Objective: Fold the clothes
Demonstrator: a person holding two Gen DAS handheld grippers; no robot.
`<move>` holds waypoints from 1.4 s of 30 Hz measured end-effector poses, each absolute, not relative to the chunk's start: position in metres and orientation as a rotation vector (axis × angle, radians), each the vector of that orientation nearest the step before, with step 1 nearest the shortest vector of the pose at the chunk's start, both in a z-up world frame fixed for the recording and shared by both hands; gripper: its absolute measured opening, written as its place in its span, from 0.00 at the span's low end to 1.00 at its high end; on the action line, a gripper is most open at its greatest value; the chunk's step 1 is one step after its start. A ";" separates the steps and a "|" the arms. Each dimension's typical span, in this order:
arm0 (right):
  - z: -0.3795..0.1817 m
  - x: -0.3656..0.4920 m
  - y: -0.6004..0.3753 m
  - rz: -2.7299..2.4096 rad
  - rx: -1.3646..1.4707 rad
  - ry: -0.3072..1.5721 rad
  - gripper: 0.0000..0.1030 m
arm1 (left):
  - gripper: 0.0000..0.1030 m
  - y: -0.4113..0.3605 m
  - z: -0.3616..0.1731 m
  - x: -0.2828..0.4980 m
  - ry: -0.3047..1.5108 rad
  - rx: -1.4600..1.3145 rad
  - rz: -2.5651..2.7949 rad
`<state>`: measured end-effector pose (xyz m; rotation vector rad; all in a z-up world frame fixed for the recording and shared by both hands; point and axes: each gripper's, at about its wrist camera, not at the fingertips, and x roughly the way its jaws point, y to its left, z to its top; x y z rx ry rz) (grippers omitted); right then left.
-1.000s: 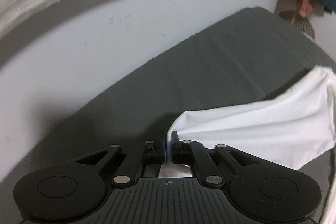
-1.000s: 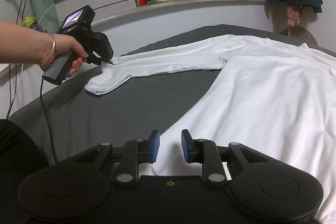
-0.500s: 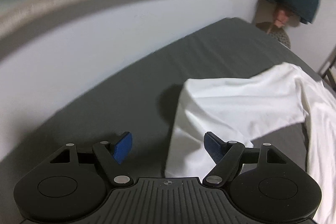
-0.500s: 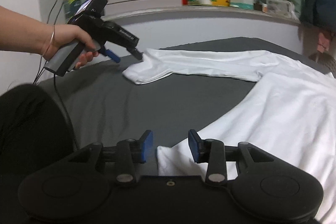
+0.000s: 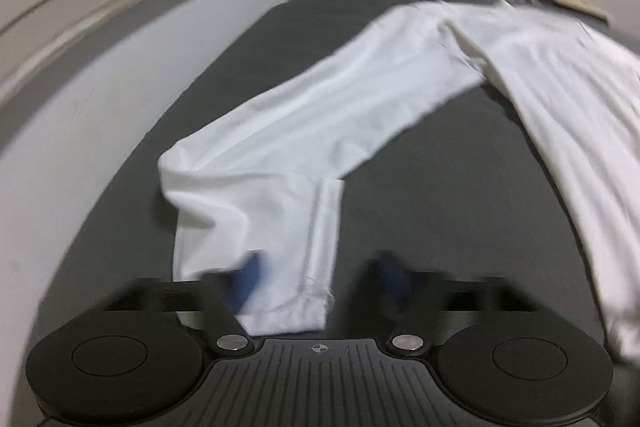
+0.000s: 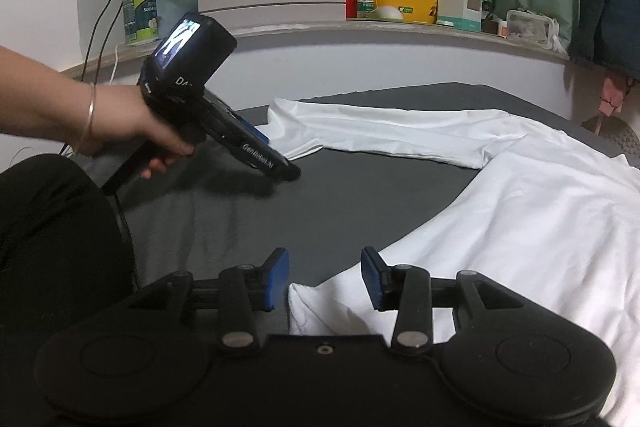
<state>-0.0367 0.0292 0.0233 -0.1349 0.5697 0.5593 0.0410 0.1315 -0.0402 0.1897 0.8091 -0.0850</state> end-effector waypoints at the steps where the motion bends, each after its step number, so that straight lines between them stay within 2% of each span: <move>1: 0.023 -0.036 0.029 0.559 -0.136 0.570 0.39 | 0.17 0.139 -0.041 0.042 0.802 0.149 -0.070; 2: 0.022 -0.036 0.029 0.559 -0.138 0.571 0.39 | 0.07 0.146 -0.040 0.041 0.792 0.113 -0.057; 3: 0.022 -0.035 0.030 0.559 -0.140 0.573 0.39 | 0.03 0.152 -0.039 0.039 0.774 0.088 -0.039; 10: 0.020 -0.034 0.030 0.561 -0.136 0.573 0.39 | 0.03 0.220 -0.011 0.019 0.561 -0.128 0.302; 18: 0.017 -0.036 0.035 0.573 -0.180 0.583 0.40 | 0.03 0.251 -0.027 0.031 0.699 -0.020 0.556; 23: 0.016 -0.040 0.039 0.579 -0.236 0.594 0.44 | 0.04 0.258 -0.044 0.040 0.813 0.004 0.692; 24: 0.016 -0.041 0.040 0.580 -0.247 0.596 0.48 | 0.09 0.260 -0.047 0.041 0.831 -0.012 0.692; 26: 0.016 -0.043 0.042 0.584 -0.276 0.598 0.52 | 0.32 0.260 -0.050 0.038 0.845 -0.041 0.693; 27: 0.016 -0.046 0.043 0.588 -0.305 0.594 0.53 | 0.56 0.260 -0.050 0.036 0.843 -0.054 0.700; 28: 0.016 -0.048 0.045 0.590 -0.336 0.592 0.54 | 0.75 0.259 -0.049 0.033 0.829 -0.063 0.717; 29: 0.016 -0.050 0.047 0.591 -0.365 0.594 0.54 | 0.78 0.257 -0.047 0.029 0.810 -0.069 0.726; 36: -0.003 -0.053 0.056 0.588 -0.503 0.669 0.53 | 0.79 0.218 -0.018 0.024 0.712 -0.050 0.456; 42: -0.013 -0.055 0.061 0.501 -0.558 0.564 0.50 | 0.79 0.175 0.001 0.049 0.686 -0.181 0.088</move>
